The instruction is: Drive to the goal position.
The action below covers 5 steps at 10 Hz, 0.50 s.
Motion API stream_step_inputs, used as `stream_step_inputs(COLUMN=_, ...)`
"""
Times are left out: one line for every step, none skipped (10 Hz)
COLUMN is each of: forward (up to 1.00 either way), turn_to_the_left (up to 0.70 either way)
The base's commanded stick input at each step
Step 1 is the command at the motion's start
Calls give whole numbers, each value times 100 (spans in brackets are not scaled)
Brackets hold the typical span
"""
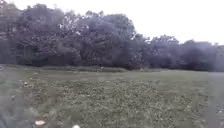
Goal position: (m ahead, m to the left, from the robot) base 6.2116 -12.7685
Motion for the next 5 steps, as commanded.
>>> stream_step_inputs(forward=60, turn_to_the_left=-15)
stream_step_inputs(forward=60, turn_to_the_left=-15)
stream_step_inputs(forward=60, turn_to_the_left=-15)
stream_step_inputs(forward=60, turn_to_the_left=-15)
stream_step_inputs(forward=60, turn_to_the_left=-15)
